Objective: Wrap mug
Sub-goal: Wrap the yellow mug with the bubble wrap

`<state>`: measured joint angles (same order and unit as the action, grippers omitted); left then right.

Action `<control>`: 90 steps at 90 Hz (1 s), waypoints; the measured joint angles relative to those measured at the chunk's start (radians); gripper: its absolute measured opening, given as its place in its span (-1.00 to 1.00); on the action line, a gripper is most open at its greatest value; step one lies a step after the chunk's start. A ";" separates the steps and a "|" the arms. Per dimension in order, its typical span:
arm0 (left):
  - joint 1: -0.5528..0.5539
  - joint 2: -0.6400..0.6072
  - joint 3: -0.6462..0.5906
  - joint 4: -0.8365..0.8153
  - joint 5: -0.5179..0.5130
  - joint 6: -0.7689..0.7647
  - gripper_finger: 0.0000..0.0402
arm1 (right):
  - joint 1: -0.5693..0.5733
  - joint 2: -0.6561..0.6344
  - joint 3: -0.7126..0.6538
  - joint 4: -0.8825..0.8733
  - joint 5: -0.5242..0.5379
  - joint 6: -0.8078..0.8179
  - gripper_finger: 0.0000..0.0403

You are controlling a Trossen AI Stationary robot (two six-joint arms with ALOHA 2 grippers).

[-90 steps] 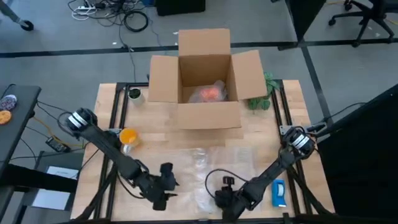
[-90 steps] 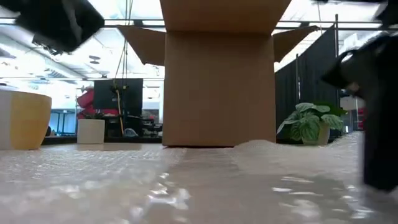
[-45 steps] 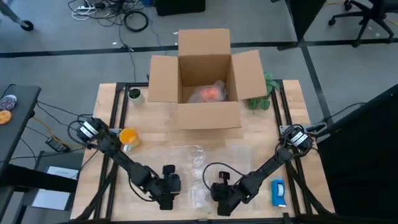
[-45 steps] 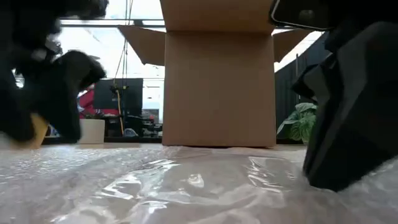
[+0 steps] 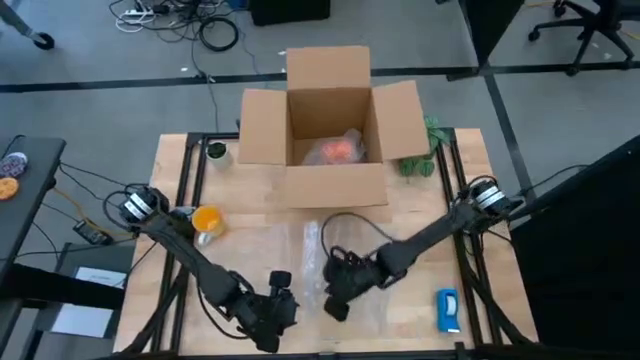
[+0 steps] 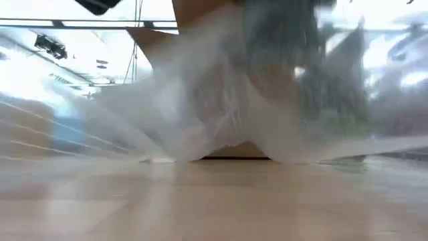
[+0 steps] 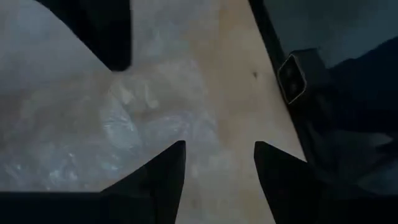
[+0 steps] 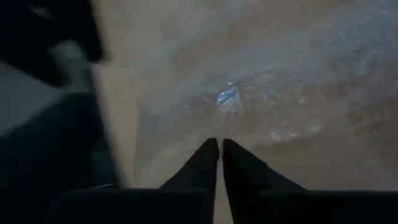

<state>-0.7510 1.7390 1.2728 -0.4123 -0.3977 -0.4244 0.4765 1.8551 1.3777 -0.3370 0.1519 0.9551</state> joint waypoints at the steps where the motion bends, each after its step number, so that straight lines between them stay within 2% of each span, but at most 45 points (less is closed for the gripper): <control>1: -0.002 0.000 0.000 -0.001 0.000 0.000 -0.12 | -0.002 -0.004 0.000 0.002 -0.009 0.003 -1.00; 12: -0.022 0.000 0.000 -0.011 0.002 -0.002 -0.12 | -0.031 -0.035 -0.001 0.009 -0.094 0.011 -1.00; 38: -0.062 -0.004 0.000 -0.011 0.001 -0.006 -0.12 | -0.067 -0.054 0.000 0.029 -0.212 0.021 -1.00; 59: -0.087 -0.032 0.000 -0.028 -0.021 -0.007 -0.12 | -0.067 -0.054 0.000 0.029 -0.216 0.019 -1.00; 72: -0.091 -0.032 0.000 -0.055 -0.052 -0.012 -0.12 | -0.063 -0.055 -0.017 0.027 -0.181 -0.045 -1.00; 90: -0.092 -0.032 -0.002 -0.240 -0.125 -0.159 -0.12 | -0.007 -0.055 -0.037 -0.105 -0.138 -0.067 -1.00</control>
<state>-0.8430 1.7069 1.2711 -0.6528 -0.5225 -0.5836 0.4698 1.8004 1.3409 -0.4424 0.0138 0.8877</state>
